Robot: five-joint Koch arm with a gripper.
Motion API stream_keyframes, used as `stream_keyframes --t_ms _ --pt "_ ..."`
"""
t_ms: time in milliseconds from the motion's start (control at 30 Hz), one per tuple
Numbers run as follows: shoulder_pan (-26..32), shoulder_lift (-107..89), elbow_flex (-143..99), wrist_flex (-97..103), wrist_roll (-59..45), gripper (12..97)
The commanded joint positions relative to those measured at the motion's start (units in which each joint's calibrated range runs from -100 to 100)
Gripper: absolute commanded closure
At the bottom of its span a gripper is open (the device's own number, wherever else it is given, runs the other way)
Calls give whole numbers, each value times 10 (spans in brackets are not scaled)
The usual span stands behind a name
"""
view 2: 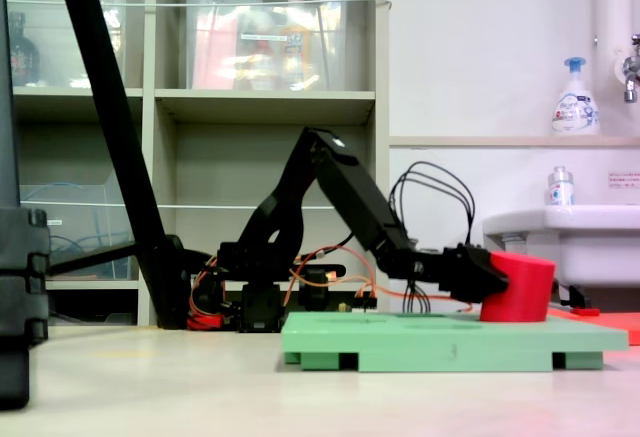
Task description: Put the cylinder block into the corresponding hole
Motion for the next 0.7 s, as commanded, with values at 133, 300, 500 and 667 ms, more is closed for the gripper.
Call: stream_keyframes --t_ms 133,300,500,667 --pt "2 -106 -166 116 2 619" --pt "-7 -176 -280 174 2 588" --pt "-22 -374 -375 182 2 571" --pt "-55 -704 -406 -41 -5 585"
